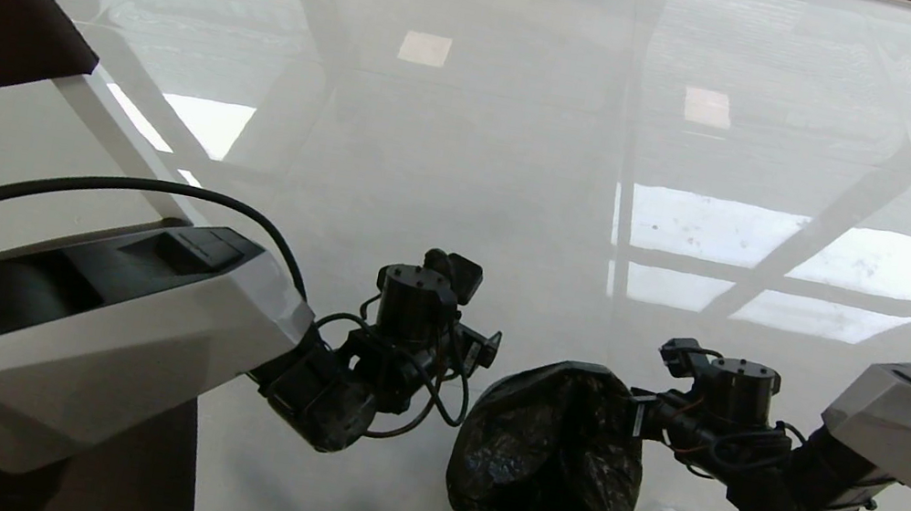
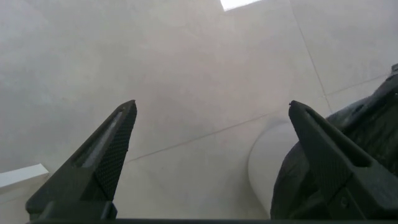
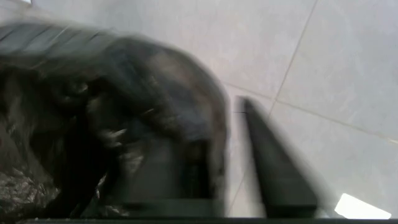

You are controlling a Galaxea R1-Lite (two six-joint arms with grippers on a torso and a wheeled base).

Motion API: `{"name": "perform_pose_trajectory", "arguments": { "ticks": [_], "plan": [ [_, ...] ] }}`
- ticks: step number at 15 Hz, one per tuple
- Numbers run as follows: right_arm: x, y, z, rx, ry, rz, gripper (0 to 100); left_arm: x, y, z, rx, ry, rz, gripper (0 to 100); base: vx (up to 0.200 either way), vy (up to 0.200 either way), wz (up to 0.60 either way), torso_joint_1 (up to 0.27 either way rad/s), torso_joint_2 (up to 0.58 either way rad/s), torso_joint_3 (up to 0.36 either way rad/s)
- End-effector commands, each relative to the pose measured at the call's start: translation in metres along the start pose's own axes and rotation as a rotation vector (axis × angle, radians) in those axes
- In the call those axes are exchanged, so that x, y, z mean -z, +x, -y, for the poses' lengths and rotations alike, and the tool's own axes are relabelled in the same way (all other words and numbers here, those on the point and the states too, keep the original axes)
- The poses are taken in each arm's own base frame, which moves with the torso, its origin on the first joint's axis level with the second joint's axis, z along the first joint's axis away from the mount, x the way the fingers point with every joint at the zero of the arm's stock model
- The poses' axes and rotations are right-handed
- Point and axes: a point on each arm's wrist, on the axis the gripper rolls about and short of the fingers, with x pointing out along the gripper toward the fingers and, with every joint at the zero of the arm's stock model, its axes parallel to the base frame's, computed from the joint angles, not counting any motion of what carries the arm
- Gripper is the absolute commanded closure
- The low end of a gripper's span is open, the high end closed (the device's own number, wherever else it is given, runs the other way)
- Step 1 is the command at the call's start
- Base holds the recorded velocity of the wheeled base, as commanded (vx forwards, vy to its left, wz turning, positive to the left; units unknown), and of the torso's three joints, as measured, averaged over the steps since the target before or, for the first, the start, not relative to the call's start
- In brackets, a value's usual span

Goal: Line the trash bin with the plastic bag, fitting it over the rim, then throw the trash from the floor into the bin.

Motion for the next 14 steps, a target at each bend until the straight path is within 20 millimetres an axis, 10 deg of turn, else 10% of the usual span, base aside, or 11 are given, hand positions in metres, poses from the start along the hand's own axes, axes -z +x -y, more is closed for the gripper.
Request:
{"name": "perform_pose_trajectory", "arguments": {
  "ticks": [1, 6, 14],
  "plan": [
    [-0.004, -0.006, 0.000, -0.001, -0.003, 0.012, 0, 0.001, 0.001, 0.001, 0.001, 0.001, -0.003, 0, 0.000, 0.000, 0.00, 0.000, 0.00, 0.000],
    [0.002, 0.007, 0.012, 0.024, 0.001, 0.023, 0, 0.002, 0.001, 0.001, 0.001, 0.002, -0.004, 0, 0.000, 0.000, 0.00, 0.000, 0.00, 0.000],
    [-0.025, -0.025, 0.008, -0.148, 0.113, 0.017, 0, 0.010, 0.004, 0.003, 0.004, 0.006, -0.022, 0, 0.000, 0.000, 0.00, 0.000, 0.00, 0.000]
  ]
}}
